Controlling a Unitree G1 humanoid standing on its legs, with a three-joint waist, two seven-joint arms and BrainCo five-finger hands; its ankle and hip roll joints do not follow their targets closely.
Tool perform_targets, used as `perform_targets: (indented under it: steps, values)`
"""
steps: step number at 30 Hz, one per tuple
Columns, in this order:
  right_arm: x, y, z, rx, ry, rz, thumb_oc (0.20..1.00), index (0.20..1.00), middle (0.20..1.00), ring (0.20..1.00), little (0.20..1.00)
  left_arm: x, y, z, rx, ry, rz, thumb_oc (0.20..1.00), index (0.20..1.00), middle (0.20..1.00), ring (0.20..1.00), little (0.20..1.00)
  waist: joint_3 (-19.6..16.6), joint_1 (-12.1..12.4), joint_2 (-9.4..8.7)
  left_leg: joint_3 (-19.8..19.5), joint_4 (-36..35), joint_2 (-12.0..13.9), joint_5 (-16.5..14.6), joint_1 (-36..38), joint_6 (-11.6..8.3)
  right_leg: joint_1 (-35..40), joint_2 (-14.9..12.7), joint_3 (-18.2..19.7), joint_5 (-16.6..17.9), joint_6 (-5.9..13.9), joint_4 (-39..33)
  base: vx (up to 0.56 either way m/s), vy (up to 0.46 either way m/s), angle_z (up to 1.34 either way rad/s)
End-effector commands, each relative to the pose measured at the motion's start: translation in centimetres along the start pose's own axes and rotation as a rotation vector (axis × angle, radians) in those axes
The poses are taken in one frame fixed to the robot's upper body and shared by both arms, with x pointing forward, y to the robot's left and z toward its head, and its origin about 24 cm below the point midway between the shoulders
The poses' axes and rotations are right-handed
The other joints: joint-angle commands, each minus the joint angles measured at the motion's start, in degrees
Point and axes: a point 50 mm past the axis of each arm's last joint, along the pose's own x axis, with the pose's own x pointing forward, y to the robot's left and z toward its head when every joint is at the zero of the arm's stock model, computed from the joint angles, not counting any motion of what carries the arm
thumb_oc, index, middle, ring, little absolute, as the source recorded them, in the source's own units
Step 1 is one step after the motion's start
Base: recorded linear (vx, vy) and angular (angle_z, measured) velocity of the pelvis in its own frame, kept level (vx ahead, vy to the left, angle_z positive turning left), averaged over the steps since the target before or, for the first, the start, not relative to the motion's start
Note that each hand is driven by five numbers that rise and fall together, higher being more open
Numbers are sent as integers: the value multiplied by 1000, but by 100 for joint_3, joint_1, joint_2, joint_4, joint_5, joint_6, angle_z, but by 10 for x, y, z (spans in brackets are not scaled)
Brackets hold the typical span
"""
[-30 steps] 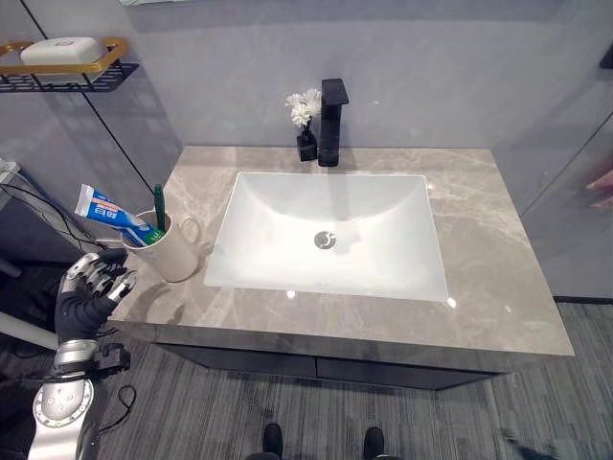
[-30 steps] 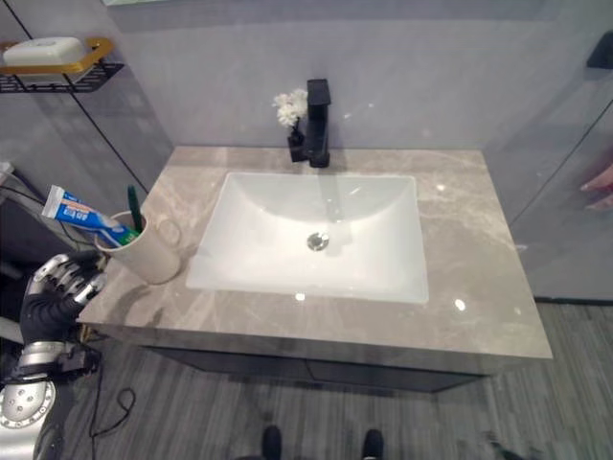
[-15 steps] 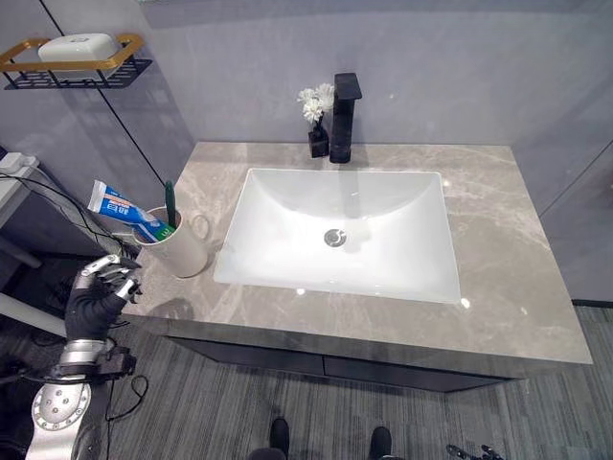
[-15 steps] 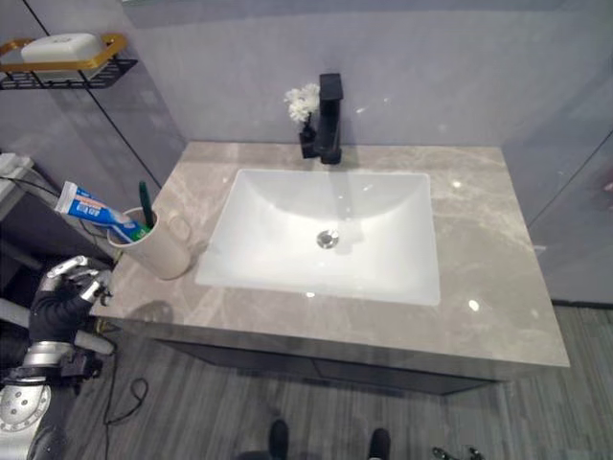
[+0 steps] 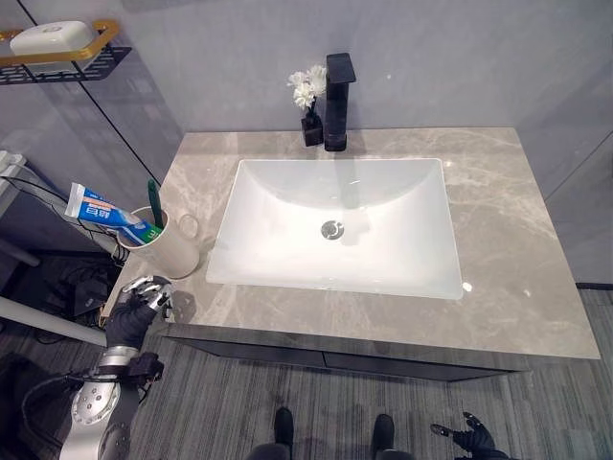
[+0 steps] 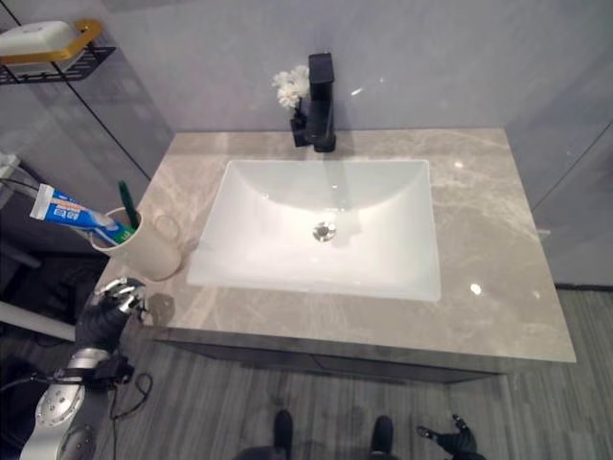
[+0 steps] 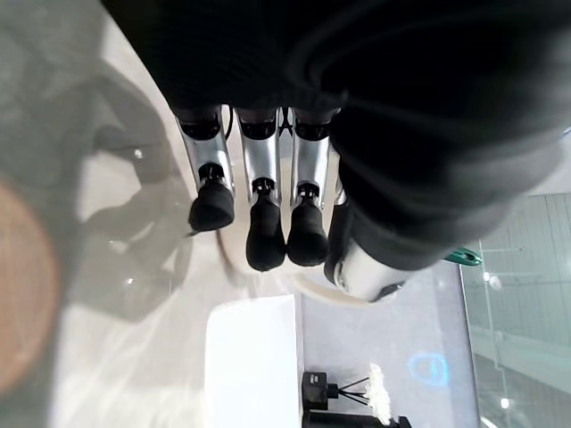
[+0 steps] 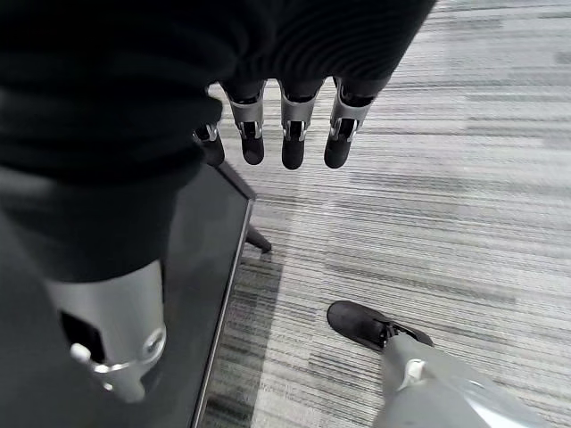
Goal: Put brush and paste in cup on sink, flatten towel.
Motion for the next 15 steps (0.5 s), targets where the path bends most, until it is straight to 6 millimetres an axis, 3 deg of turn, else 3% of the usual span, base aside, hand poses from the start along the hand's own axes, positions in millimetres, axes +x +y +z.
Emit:
perform_targets:
  steps: [1,15]
  values:
    - [5,-3,20,-71,-65,0,1000,1000,1000,1000,1000,18,13,25,60,-103,26,200,200,200,200,200,173,-161,-115,4,13,105,173,-132,-127,284,-378,79,-8,415,46,0,0,0]
    - [6,-14,13,-77,-24,-29,1000,1000,1000,1000,1000,29,25,32,90,-93,37,200,200,200,200,200,326,-291,-84,122,13,67,157,-242,-111,39,-403,241,62,455,46,9,3,-4]
